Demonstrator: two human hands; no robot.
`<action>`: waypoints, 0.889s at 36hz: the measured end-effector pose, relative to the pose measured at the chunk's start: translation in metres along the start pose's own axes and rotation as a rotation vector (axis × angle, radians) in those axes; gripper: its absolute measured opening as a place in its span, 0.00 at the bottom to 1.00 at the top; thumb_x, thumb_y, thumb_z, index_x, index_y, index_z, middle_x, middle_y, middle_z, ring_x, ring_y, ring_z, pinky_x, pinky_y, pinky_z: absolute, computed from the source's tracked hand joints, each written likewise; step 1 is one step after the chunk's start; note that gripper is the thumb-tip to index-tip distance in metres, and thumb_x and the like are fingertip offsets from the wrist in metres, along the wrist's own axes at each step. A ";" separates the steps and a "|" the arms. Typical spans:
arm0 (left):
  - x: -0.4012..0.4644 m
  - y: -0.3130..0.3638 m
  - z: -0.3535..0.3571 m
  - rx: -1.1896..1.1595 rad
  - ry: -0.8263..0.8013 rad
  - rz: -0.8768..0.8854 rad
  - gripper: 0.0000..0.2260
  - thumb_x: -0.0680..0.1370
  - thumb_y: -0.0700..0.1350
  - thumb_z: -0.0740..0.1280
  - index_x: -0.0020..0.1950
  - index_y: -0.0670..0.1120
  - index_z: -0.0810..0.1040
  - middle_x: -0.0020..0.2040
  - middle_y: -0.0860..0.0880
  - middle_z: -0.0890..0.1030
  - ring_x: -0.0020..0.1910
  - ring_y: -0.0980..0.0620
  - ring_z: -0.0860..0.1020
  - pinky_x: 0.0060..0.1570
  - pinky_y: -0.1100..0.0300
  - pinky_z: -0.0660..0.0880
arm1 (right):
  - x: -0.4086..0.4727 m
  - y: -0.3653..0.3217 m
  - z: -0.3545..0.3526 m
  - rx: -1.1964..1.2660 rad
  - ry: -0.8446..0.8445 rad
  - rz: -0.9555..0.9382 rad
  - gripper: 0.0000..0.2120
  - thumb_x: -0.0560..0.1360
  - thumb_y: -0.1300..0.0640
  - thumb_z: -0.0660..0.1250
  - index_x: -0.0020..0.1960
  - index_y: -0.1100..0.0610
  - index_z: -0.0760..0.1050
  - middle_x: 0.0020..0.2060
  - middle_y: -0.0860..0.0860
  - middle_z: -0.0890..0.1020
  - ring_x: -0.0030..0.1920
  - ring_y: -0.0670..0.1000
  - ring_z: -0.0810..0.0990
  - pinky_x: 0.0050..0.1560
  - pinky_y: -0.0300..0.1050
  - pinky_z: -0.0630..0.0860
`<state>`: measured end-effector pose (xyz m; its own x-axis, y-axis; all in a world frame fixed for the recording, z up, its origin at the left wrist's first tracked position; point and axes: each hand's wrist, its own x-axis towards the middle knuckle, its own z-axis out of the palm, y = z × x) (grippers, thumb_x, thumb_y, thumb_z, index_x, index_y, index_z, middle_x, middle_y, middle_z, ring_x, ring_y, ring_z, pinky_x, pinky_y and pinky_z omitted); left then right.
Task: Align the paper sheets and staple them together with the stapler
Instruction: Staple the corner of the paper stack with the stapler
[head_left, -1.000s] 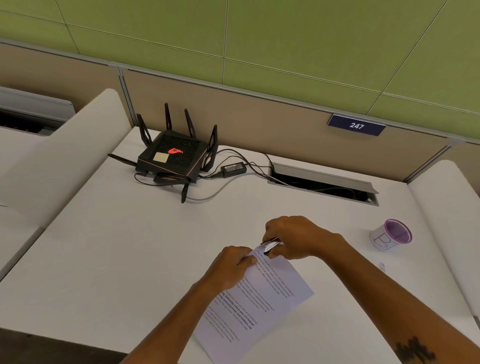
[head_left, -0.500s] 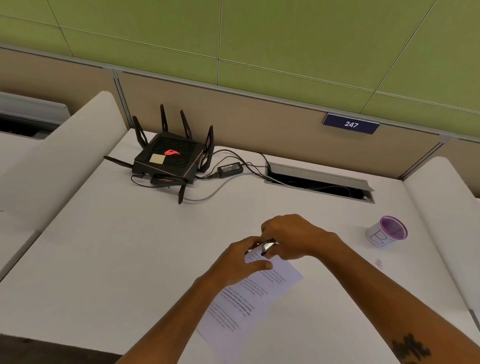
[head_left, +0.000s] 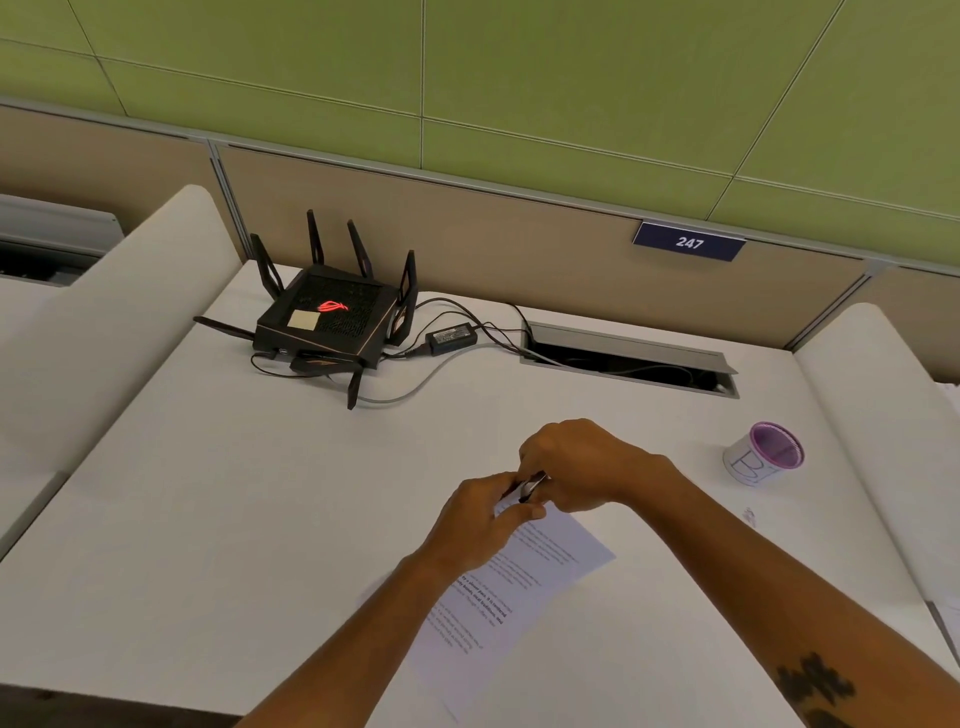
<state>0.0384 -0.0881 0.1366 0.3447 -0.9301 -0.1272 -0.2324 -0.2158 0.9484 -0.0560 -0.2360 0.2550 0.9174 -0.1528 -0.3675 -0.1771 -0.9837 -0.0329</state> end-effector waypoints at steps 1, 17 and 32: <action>0.000 0.000 0.000 -0.003 0.001 -0.001 0.11 0.80 0.60 0.70 0.45 0.56 0.77 0.41 0.55 0.86 0.42 0.50 0.86 0.41 0.63 0.77 | 0.000 0.000 0.000 -0.002 -0.002 -0.002 0.07 0.74 0.57 0.72 0.49 0.49 0.85 0.39 0.45 0.84 0.39 0.48 0.82 0.41 0.45 0.80; -0.009 -0.027 -0.018 0.063 -0.067 -0.151 0.11 0.81 0.55 0.72 0.62 0.56 0.80 0.58 0.56 0.87 0.50 0.54 0.88 0.49 0.56 0.87 | -0.001 0.009 0.000 0.119 0.024 -0.003 0.12 0.77 0.47 0.73 0.60 0.46 0.84 0.50 0.41 0.84 0.47 0.47 0.81 0.43 0.40 0.76; -0.020 -0.016 -0.026 -0.023 0.069 -0.249 0.07 0.82 0.53 0.72 0.57 0.54 0.81 0.50 0.55 0.88 0.41 0.54 0.88 0.37 0.62 0.84 | -0.013 0.029 0.032 0.762 0.270 0.284 0.21 0.78 0.49 0.73 0.68 0.42 0.71 0.61 0.45 0.82 0.54 0.47 0.84 0.57 0.46 0.81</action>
<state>0.0587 -0.0589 0.1317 0.4498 -0.8264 -0.3388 -0.1118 -0.4284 0.8966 -0.0849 -0.2593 0.2293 0.8381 -0.4966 -0.2259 -0.5158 -0.5865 -0.6245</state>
